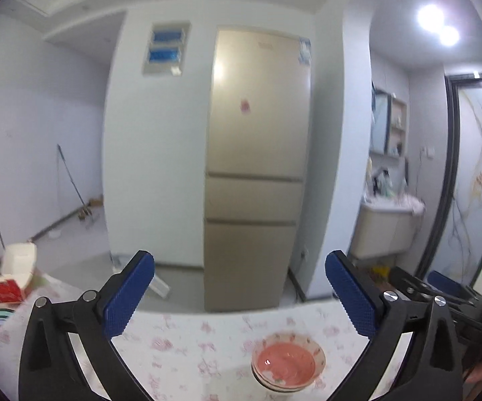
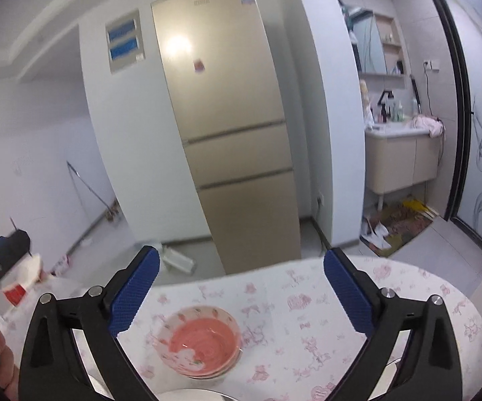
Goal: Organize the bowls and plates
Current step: 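Raise both tools up and away from the stacked bowls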
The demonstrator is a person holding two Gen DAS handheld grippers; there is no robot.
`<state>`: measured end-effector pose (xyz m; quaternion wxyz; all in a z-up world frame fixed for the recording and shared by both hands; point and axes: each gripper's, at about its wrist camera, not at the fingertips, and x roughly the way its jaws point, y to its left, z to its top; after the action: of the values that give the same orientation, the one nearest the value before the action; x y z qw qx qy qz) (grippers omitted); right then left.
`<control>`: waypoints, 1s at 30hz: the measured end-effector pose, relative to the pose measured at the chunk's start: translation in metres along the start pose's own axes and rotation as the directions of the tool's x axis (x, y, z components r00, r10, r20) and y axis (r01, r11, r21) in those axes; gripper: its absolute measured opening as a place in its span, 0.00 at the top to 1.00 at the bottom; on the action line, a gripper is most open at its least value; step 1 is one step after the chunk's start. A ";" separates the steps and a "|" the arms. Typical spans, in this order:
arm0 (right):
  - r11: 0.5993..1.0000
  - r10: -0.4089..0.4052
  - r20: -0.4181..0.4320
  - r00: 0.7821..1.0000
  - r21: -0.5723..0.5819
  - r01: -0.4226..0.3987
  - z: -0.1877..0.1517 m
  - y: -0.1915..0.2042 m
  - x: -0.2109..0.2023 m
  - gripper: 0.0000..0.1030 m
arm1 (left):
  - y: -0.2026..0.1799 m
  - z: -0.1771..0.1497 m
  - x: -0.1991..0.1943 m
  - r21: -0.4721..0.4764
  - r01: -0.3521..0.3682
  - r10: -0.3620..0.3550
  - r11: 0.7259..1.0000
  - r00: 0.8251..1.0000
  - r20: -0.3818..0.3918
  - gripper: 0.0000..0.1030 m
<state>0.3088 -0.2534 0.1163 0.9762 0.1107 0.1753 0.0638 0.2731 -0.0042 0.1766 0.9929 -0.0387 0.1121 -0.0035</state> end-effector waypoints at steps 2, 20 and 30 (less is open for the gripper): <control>1.000 0.028 0.068 0.997 0.007 -0.028 0.004 0.005 -0.020 0.00 | 0.006 0.008 -0.024 0.038 -0.019 0.017 0.999 0.999 0.034 0.00; 0.993 0.090 0.387 0.918 -0.105 -0.053 0.009 0.094 -0.166 0.00 | 0.063 0.012 -0.237 -0.046 -0.145 0.152 0.988 0.923 0.352 0.00; 0.964 0.248 0.320 0.914 -0.176 -0.200 -0.035 0.126 -0.175 0.00 | 0.100 -0.049 -0.274 -0.077 -0.177 0.192 0.981 0.939 0.286 0.00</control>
<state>0.1224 -0.1529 0.1716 0.9832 0.0709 -0.0143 0.1675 -0.0053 0.0956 0.1820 0.9932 -0.0528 -0.0327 0.0981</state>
